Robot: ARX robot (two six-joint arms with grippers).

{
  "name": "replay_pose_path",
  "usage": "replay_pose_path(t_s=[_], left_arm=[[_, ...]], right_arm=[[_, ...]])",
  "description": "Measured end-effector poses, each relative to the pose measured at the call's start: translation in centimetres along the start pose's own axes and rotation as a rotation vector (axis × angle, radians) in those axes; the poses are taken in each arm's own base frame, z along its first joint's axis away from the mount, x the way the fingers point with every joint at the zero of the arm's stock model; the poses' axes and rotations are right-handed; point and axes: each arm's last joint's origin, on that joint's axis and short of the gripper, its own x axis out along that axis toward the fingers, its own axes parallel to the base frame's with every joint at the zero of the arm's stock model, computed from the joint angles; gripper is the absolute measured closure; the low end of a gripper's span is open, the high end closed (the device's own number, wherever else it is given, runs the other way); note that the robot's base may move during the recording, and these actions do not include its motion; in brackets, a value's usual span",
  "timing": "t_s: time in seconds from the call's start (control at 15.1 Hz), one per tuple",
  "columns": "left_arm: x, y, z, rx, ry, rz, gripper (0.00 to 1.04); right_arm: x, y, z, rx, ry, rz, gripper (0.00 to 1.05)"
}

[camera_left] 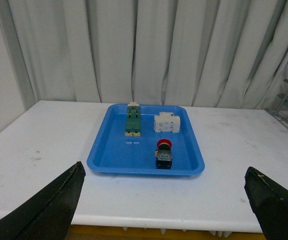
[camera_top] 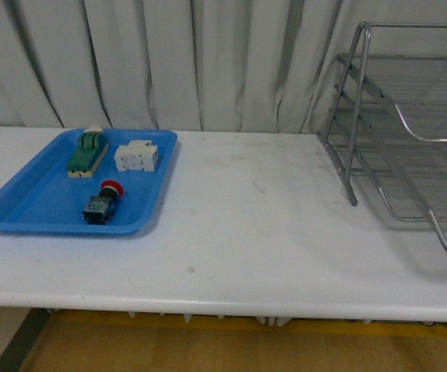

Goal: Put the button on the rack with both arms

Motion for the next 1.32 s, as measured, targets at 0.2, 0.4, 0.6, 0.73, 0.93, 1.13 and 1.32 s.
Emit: replay_pose_path(t_s=[0.2, 0.4, 0.6, 0.73, 0.93, 1.13, 1.32], left_arm=[[0.0, 0.0, 0.0, 0.0, 0.0, 0.0, 0.07], [0.0, 0.0, 0.0, 0.0, 0.0, 0.0, 0.07], [0.0, 0.0, 0.0, 0.0, 0.001, 0.0, 0.07], [0.0, 0.0, 0.0, 0.0, 0.0, 0.0, 0.07], [0.0, 0.0, 0.0, 0.0, 0.0, 0.0, 0.07], [0.0, 0.0, 0.0, 0.0, 0.0, 0.0, 0.07], [0.0, 0.0, 0.0, 0.0, 0.0, 0.0, 0.07]], right_arm=[[-0.5, -0.1, 0.0, 0.0, 0.0, -0.022, 1.03], [-0.5, -0.1, -0.1, 0.0, 0.006, -0.022, 1.03], [-1.6, -0.1, -0.1, 0.0, -0.012, -0.021, 1.03], [-1.6, -0.1, -0.4, 0.0, 0.016, -0.022, 1.03], [-1.6, -0.1, -0.3, 0.0, 0.009, -0.022, 1.03], [-1.6, -0.1, -0.3, -0.001, 0.01, -0.022, 0.86], [-1.6, -0.1, -0.3, -0.001, 0.01, -0.022, 0.7]])
